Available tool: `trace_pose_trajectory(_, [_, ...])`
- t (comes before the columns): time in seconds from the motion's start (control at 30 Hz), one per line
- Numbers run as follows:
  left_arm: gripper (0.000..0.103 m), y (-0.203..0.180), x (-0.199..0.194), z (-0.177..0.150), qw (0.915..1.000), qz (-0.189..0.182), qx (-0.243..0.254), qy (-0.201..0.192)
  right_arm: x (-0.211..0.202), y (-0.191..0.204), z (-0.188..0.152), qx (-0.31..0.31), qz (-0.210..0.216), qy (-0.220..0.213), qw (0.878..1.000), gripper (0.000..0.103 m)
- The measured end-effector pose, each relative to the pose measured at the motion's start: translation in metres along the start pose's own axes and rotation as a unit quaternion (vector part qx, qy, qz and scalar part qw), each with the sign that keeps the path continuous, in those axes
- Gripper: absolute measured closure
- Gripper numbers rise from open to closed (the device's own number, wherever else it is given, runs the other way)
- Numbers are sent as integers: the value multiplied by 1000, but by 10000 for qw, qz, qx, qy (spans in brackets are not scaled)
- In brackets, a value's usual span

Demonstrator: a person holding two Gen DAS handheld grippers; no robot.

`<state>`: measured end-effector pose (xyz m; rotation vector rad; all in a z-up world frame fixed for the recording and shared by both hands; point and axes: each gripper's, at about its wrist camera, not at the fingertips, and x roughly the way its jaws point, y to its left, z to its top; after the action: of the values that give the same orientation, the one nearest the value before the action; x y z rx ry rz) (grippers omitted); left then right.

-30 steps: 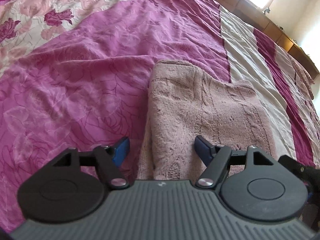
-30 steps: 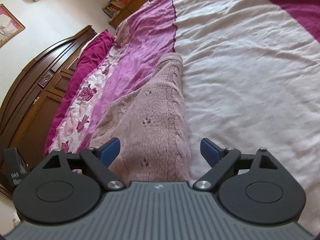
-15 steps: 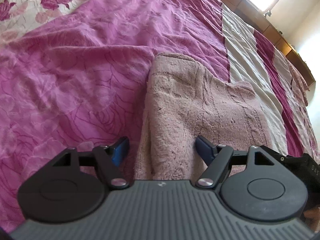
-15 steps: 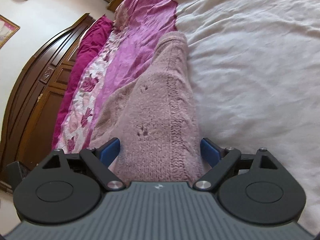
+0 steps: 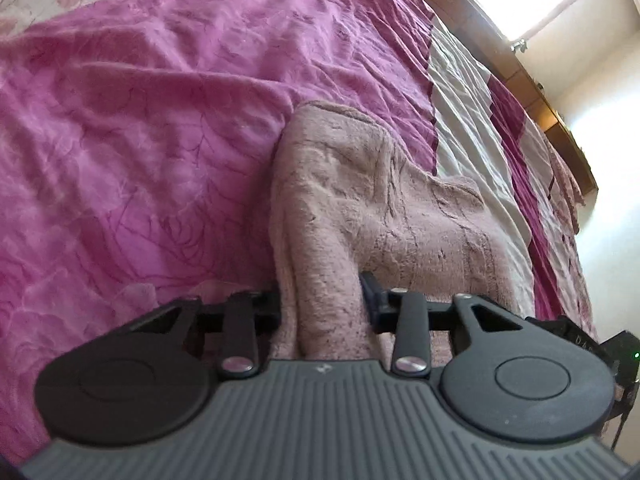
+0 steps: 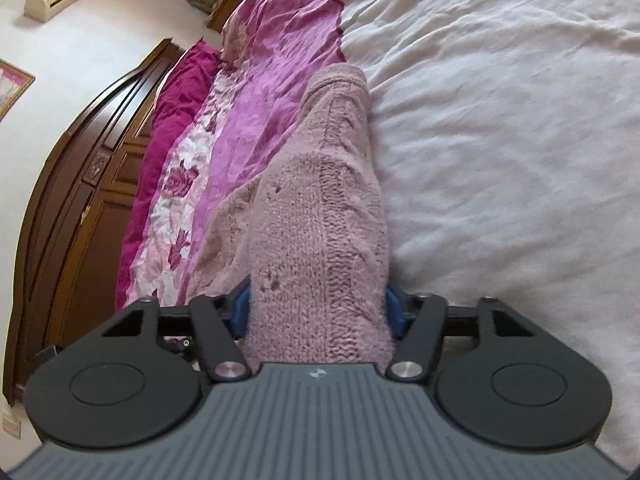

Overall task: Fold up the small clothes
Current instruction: 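Grasp the cardigan edge with both tools, then fold the held edge over the cardigan with both tools and release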

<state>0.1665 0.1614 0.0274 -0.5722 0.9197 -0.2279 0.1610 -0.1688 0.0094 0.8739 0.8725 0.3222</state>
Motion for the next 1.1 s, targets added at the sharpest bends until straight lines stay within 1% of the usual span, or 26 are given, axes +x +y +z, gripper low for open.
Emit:
trace_pose_trajectory(0.1, [71, -1, -4, 1, 9999, -103, -20, 17, -6, 0, -1, 141, 20, -55, 9999, 47])
trace_pose_trajectory(0.23, [72, 3, -14, 4, 9983, -403, -406, 56, -17, 8, 2, 333, 111, -84, 9993, 50])
trace_pose_trajectory(0.33, [73, -3, -25, 6, 9972, -549, -496, 74, -28, 18, 4, 458, 285, -56, 9985, 52])
trace_pose_trajectory(0.5, [73, -17, -38, 2, 9939, -858, -666, 212, -55, 43, 3, 246, 308, -129, 9991, 52])
trace_pose_trajectory(0.63, [73, -29, -47, -6, 9920, -1036, -650, 312, -89, 50, -2, 141, 349, -205, 9991, 52])
trace_pose_trajectory(0.8, [73, -57, -59, -28, 9915, -1189, -381, 376, -139, 46, -9, 5, 384, -320, 9988, 52])
trace_pose_trajectory(0.97, [73, -92, -62, -63, 9925, -1156, 197, 342, -188, 30, -21, -169, 271, -495, 9983, 52])
trace_pose_trajectory(1.1, [73, -106, -52, -90, 9917, -1071, 570, 426, -217, 5, -35, -198, 114, -595, 9980, 52])
